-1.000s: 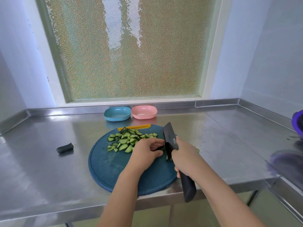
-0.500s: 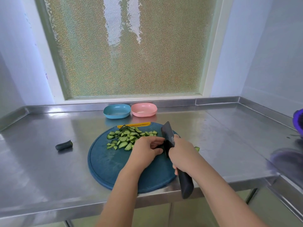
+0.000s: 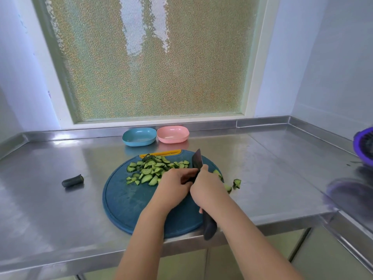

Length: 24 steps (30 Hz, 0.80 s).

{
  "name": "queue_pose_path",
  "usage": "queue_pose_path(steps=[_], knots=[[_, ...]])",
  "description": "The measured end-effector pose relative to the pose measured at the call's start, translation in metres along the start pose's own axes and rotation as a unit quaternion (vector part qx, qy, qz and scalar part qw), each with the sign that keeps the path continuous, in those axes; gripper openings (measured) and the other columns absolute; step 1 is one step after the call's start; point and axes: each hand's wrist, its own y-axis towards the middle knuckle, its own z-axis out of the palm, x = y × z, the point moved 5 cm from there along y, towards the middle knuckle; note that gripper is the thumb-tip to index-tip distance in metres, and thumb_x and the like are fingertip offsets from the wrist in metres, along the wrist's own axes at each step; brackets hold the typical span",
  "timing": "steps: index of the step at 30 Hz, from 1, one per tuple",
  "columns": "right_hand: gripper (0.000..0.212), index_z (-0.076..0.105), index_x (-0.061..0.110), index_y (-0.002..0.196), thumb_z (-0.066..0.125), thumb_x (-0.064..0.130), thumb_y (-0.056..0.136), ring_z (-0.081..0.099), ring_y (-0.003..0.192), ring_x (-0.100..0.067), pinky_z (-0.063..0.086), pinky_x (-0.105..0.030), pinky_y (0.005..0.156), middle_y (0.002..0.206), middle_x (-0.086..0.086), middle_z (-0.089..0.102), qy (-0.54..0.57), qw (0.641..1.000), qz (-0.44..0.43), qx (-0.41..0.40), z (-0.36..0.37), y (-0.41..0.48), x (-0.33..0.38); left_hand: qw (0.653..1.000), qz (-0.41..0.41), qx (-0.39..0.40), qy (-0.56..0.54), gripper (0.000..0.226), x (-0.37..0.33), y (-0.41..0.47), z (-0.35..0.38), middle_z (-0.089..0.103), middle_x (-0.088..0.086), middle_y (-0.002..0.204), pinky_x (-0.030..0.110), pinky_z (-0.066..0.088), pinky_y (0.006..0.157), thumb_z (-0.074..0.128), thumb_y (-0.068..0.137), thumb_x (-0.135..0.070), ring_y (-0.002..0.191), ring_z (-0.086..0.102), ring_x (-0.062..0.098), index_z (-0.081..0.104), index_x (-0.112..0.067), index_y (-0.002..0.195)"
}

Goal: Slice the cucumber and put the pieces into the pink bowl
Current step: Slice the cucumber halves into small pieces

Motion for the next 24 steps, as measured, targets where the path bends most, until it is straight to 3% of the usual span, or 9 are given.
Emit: queue_pose_path(steps=[1, 2, 4, 5, 7, 9, 15, 19, 24], knots=[[0.061, 0.007, 0.013, 0.152, 0.035, 0.01, 0.098, 0.059, 0.107, -0.033, 0.057, -0.033, 0.072, 0.127, -0.017, 0.049, -0.006, 1.0, 0.015, -0.001, 0.003, 0.002, -0.002, 1.0, 0.003, -0.004, 0.011, 0.044, -0.002, -0.001, 0.0, 0.067, -0.012, 0.113, 0.012, 0.043, 0.095, 0.059, 0.084, -0.002, 0.105, 0.059, -0.006, 0.063, -0.023, 0.122], [0.064, 0.003, 0.016, 0.152, 0.036, 0.009, 0.098, 0.06, 0.106, -0.034, 0.055, -0.024, 0.056, 0.129, -0.018, 0.048, -0.002, 1.0, 0.021, 0.007, 0.004, 0.003, -0.003, 0.999, 0.012, -0.01, 0.028, 0.043, -0.004, -0.003, 0.001, 0.067, -0.012, 0.114, 0.011, 0.043, 0.094, 0.058, 0.085, -0.003, 0.106, 0.059, -0.004, 0.063, -0.023, 0.122], [0.064, 0.007, 0.017, 0.151, 0.037, 0.006, 0.097, 0.063, 0.093, -0.033, 0.038, -0.017, 0.029, 0.126, -0.019, 0.049, 0.011, 1.0, 0.01, 0.024, 0.002, 0.001, -0.004, 0.996, 0.026, -0.032, 0.074, 0.04, -0.008, -0.007, 0.004, 0.065, -0.008, 0.117, 0.013, 0.041, 0.094, 0.057, 0.086, -0.005, 0.109, 0.058, 0.004, 0.062, -0.02, 0.123], [0.062, 0.011, 0.015, 0.15, 0.038, 0.005, 0.096, 0.063, 0.085, -0.032, 0.04, -0.021, 0.029, 0.124, -0.019, 0.05, 0.011, 1.0, -0.002, 0.026, -0.001, -0.001, -0.005, 0.994, 0.023, -0.049, 0.094, 0.037, -0.009, -0.009, 0.004, 0.065, -0.005, 0.118, 0.017, 0.041, 0.095, 0.058, 0.087, -0.007, 0.11, 0.058, 0.008, 0.061, -0.017, 0.122], [0.059, 0.015, 0.012, 0.148, 0.038, 0.004, 0.095, 0.059, 0.075, -0.03, 0.053, -0.032, 0.049, 0.123, -0.02, 0.051, 0.018, 0.999, -0.015, 0.025, -0.008, -0.005, -0.007, 0.988, 0.009, -0.082, 0.131, 0.033, -0.009, -0.011, 0.003, 0.065, 0.001, 0.115, 0.027, 0.045, 0.095, 0.06, 0.087, -0.013, 0.108, 0.058, 0.015, 0.062, -0.015, 0.119], [0.06, 0.015, 0.011, 0.149, 0.037, 0.003, 0.094, 0.057, 0.068, -0.029, 0.055, -0.036, 0.062, 0.122, -0.022, 0.053, 0.025, 0.999, -0.02, 0.04, -0.01, -0.01, -0.009, 0.984, 0.0, -0.093, 0.152, 0.03, -0.009, -0.011, 0.001, 0.066, 0.0, 0.111, 0.029, 0.046, 0.092, 0.061, 0.087, -0.017, 0.104, 0.059, 0.015, 0.064, -0.017, 0.116], [0.059, 0.016, 0.021, 0.15, 0.033, 0.006, 0.095, 0.051, 0.038, -0.016, 0.042, -0.022, 0.037, 0.117, -0.024, 0.056, 0.076, 0.996, -0.041, 0.022, -0.02, -0.015, -0.019, 0.985, -0.015, -0.07, 0.156, 0.033, -0.006, -0.011, 0.0, 0.057, -0.002, 0.109, 0.018, 0.04, 0.084, 0.056, 0.091, -0.021, 0.103, 0.056, 0.012, 0.06, -0.025, 0.123], [0.061, 0.015, 0.024, 0.151, 0.033, 0.007, 0.096, 0.051, 0.039, -0.017, 0.045, -0.024, 0.039, 0.113, -0.023, 0.058, 0.098, 0.994, -0.047, 0.022, -0.02, -0.015, -0.02, 0.987, -0.015, -0.06, 0.152, 0.039, -0.005, -0.01, 0.001, 0.055, 0.001, 0.11, 0.024, 0.043, 0.09, 0.055, 0.092, -0.02, 0.107, 0.055, 0.014, 0.054, -0.026, 0.13], [0.061, 0.012, 0.025, 0.152, 0.033, 0.009, 0.097, 0.052, 0.039, -0.016, 0.044, -0.022, 0.039, 0.116, -0.021, 0.057, 0.095, 0.994, -0.057, 0.02, -0.019, -0.017, -0.019, 0.985, -0.013, -0.046, 0.166, 0.04, -0.005, -0.01, 0.003, 0.05, -0.001, 0.106, 0.022, 0.04, 0.084, 0.052, 0.094, -0.022, 0.102, 0.052, 0.014, 0.05, -0.03, 0.133]])
